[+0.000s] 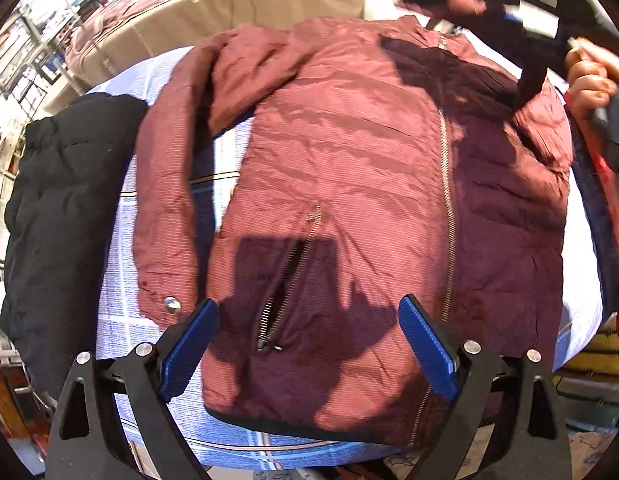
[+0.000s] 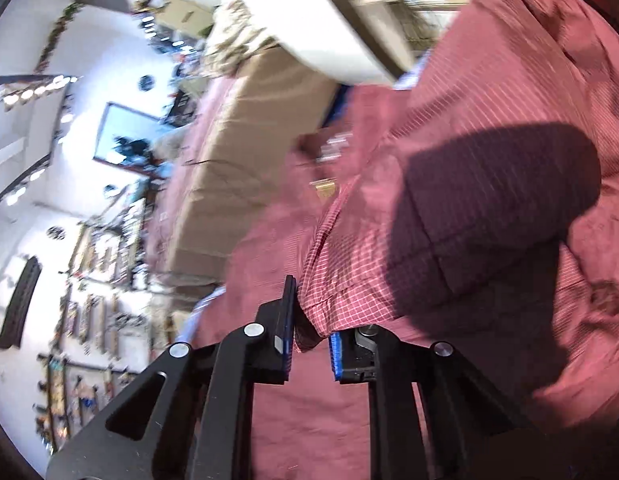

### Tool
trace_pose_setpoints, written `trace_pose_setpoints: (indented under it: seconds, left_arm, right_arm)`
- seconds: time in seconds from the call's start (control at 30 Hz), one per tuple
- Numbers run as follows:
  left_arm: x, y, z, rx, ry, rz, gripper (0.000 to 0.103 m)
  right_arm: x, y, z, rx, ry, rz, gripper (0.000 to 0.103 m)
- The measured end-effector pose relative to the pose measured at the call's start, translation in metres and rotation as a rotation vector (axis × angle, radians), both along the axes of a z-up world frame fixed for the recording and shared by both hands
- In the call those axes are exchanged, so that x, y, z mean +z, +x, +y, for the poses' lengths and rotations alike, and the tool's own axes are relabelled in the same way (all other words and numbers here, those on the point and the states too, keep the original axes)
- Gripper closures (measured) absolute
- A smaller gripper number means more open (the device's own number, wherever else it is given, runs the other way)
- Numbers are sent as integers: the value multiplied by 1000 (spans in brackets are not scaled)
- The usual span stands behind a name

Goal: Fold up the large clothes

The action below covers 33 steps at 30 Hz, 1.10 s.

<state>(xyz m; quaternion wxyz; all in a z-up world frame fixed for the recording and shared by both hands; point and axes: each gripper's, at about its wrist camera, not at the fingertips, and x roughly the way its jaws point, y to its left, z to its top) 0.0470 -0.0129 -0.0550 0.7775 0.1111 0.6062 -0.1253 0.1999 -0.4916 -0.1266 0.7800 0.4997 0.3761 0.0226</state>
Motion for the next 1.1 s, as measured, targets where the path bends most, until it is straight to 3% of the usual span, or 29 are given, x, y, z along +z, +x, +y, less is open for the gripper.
trace_pose_setpoints:
  seconds: [0.1, 0.17, 0.2, 0.27, 0.4, 0.5, 0.57, 0.6, 0.7, 0.83, 0.93, 1.03, 1.1]
  left_arm:
    - [-2, 8, 6, 16, 13, -8, 14]
    - [-3, 13, 7, 25, 15, -9, 14]
    - [-4, 15, 7, 27, 14, -10, 14]
    - [-4, 18, 6, 23, 17, -15, 14]
    - [-7, 22, 2, 5, 35, -21, 14]
    - [-12, 28, 0, 6, 29, -9, 14]
    - [-13, 35, -3, 16, 4, 5, 14]
    - [-14, 39, -5, 18, -7, 9, 14]
    - [-14, 57, -17, 14, -49, 21, 14]
    - [-12, 92, -38, -3, -89, 13, 14]
    - [-14, 124, -53, 20, -165, 43, 14]
    - [-22, 150, -71, 40, -204, 70, 14]
    - [-29, 161, -88, 32, -189, 69, 14]
  right_arm:
    - [38, 10, 45, 140, 0, -103, 89]
    - [43, 18, 76, 216, -34, -76, 84]
    - [36, 24, 91, 250, -47, -32, 83]
    - [11, 33, 119, 342, -69, 81, 61]
    - [-46, 18, 137, 403, -131, 243, 56]
    - [-58, -12, 118, 393, -95, 257, 56]
    - [-51, -41, 100, 393, -134, 216, 56]
    - [-43, -50, 90, 388, -181, 185, 56]
    - [-25, -81, 53, 309, -402, 137, 41]
    - [-33, -103, -4, 175, -671, 256, 41]
    - [-43, -113, -46, 80, -706, 306, 41]
    - [-56, -111, -58, 149, -727, 332, 42]
    - [-59, -113, -56, 198, -780, 320, 50]
